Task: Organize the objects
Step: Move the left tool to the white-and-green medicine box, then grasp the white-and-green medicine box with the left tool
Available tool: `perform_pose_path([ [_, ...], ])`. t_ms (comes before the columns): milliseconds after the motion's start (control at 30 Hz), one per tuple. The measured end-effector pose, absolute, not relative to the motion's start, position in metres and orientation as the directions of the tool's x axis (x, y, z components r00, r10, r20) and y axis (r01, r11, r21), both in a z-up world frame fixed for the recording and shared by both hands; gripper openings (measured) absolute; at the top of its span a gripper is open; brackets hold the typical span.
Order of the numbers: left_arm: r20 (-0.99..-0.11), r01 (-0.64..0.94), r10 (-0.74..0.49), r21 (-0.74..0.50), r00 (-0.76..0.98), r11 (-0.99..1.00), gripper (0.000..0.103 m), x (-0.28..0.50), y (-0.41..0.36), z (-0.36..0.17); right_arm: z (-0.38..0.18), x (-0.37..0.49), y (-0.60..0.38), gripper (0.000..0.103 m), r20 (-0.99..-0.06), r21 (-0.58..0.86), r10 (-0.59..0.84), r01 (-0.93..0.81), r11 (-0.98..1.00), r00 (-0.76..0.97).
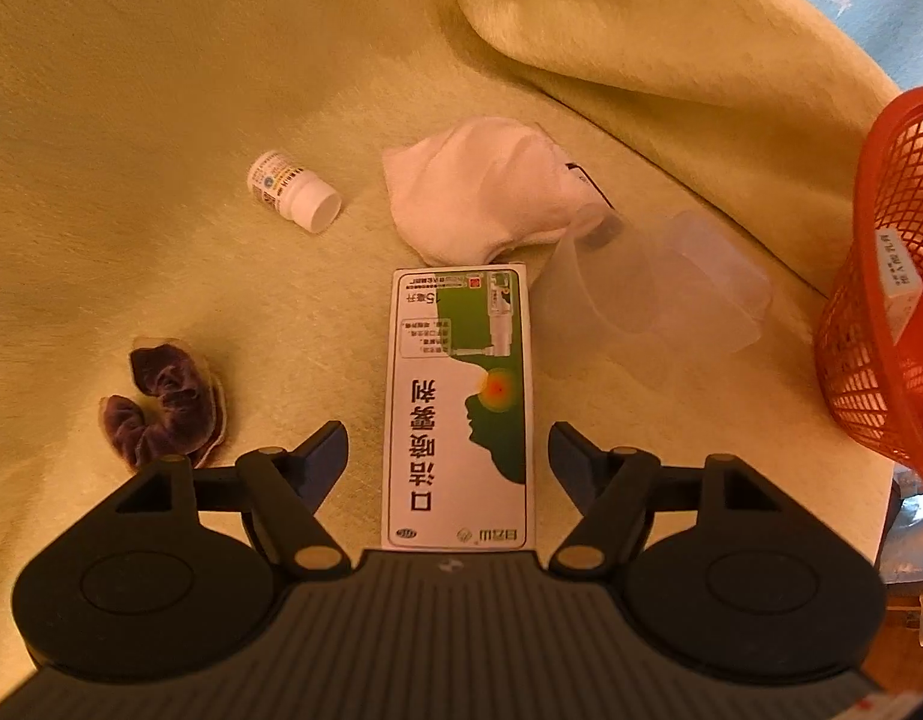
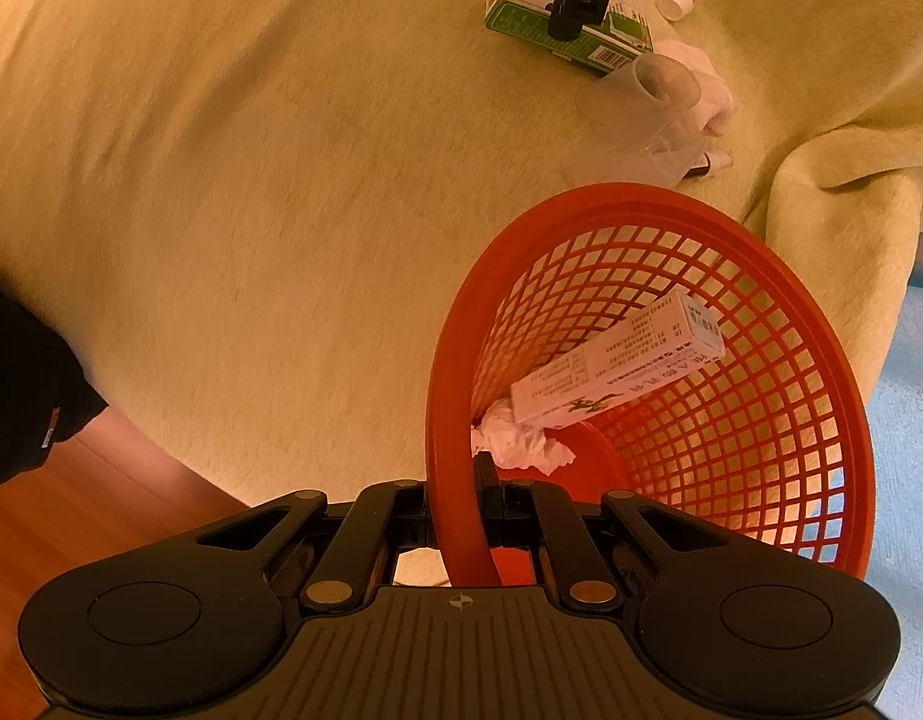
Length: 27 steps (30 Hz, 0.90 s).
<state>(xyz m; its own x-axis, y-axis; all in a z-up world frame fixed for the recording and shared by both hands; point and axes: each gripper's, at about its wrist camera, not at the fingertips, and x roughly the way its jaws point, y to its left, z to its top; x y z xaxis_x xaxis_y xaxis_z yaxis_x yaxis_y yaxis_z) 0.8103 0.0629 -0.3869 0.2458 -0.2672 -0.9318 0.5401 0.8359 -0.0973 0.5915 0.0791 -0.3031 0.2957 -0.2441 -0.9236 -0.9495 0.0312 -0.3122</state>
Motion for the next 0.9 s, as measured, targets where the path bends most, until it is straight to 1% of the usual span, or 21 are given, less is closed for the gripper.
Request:
perform_pose_path([
  [100,-0.935,0.539,-0.26,-0.094,0.24,0.837,0.069,0.812,0.061,-0.393,-0.303,0.592,0.078,0.003,-0.925,-0.309,-0.243,-0.95,0.032,0.293],
  [300,-0.94,0.532,-0.256,-0.1,0.227,0.841,0.064,0.816,0.06,-0.401,-0.303,0.594,0.078,0.003,-0.928,-0.304,-0.236,-0.952,0.034,0.288],
  [400,-0.941,0.534,-0.26,-0.108,0.218,0.839,0.057,0.815,0.059,-0.401,-0.302,0.594,0.078,0.003,-0.928,-0.304,-0.236,-0.952,0.035,0.287],
  [433,-0.941,0.536,-0.261,-0.11,0.214,0.837,0.053,0.815,0.059,-0.402,-0.302,0.594,0.078,0.003,-0.928,-0.304,-0.236,-0.952,0.034,0.288],
  [633,-0.942,0.542,-0.26,-0.109,0.21,0.833,0.051,0.814,0.057,-0.398,-0.302,0.595,0.078,0.003,-0.929,-0.303,-0.236,-0.952,0.037,0.286],
  [900,-0.944,0.561,-0.254,-0.095,0.211,0.822,0.05,0.812,0.061,-0.387,-0.302,0.595,0.079,0.003,-0.928,-0.304,-0.237,-0.952,0.035,0.288],
])
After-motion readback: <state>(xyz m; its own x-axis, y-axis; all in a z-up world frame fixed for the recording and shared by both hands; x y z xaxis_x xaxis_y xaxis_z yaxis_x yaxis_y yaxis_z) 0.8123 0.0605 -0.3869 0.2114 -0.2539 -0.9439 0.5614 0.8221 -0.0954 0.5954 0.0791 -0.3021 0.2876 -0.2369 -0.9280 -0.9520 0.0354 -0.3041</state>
